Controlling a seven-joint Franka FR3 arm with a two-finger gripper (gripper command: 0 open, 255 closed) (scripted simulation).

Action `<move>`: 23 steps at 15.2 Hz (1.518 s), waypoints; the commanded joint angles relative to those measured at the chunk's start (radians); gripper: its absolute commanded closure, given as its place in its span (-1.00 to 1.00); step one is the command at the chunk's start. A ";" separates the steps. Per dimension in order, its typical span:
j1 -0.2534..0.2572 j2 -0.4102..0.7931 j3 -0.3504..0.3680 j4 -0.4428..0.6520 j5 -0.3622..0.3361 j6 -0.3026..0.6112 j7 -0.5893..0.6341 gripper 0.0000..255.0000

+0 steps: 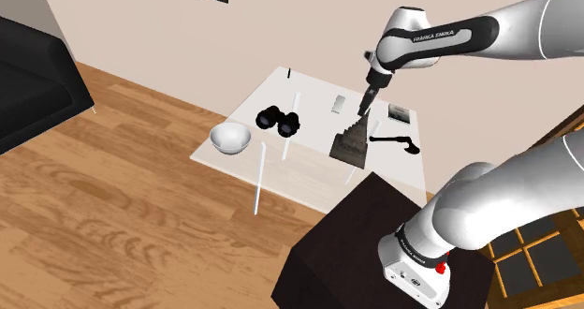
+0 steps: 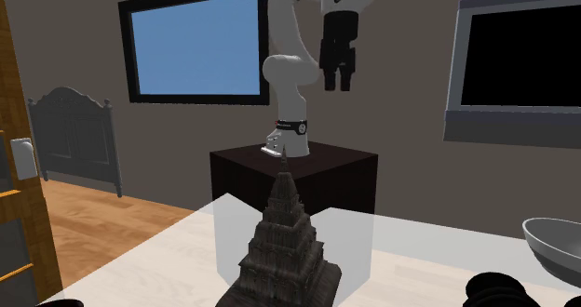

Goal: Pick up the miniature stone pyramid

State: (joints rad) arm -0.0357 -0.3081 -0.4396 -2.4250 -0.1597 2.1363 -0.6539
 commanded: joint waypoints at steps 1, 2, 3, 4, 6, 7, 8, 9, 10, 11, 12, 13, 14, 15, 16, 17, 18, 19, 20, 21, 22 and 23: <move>0.002 0.079 -0.035 0.024 0.015 0.045 -0.058 -1.00; 0.003 0.119 -0.050 0.040 0.026 0.064 -0.088 -1.00; 0.003 0.159 -0.065 0.057 0.040 0.081 -0.119 -1.00; 0.002 0.201 -0.079 0.076 0.056 0.097 -0.151 -1.00; -0.003 0.287 -0.100 0.116 0.095 0.127 -0.217 -1.00; -0.008 0.330 -0.108 0.138 0.117 0.140 -0.251 -1.00; -0.015 0.374 -0.113 0.162 0.141 0.151 -0.285 -1.00; -0.025 0.419 -0.115 0.186 0.165 0.161 -0.319 -1.00; -0.035 0.463 -0.116 0.212 0.189 0.170 -0.352 -1.00; -0.048 0.507 -0.114 0.240 0.213 0.177 -0.384 -1.00; -0.064 0.550 -0.110 0.269 0.235 0.183 -0.414 -1.00; -0.081 0.593 -0.104 0.299 0.256 0.187 -0.443 -1.00; -0.098 0.635 -0.096 0.330 0.275 0.190 -0.470 -1.00; -0.117 0.677 -0.088 0.362 0.293 0.192 -0.494 -1.00; -0.136 0.718 -0.080 0.396 0.308 0.193 -0.517 -1.00; -0.155 0.758 -0.071 0.432 0.322 0.193 -0.538 -1.00; -0.175 0.799 -0.062 0.468 0.334 0.192 -0.557 -1.00; -0.194 0.839 -0.052 0.506 0.344 0.190 -0.575 -1.00; -0.199 0.846 -0.050 0.513 0.345 0.189 -0.578 -1.00; -0.202 0.856 -0.046 0.513 0.350 0.199 -0.580 -1.00; -0.205 0.865 -0.042 0.513 0.355 0.208 -0.582 -1.00; -0.208 0.875 -0.038 0.513 0.360 0.217 -0.584 -1.00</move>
State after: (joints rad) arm -0.2403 0.5547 -0.4825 -1.9136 0.1946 2.3434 -1.2359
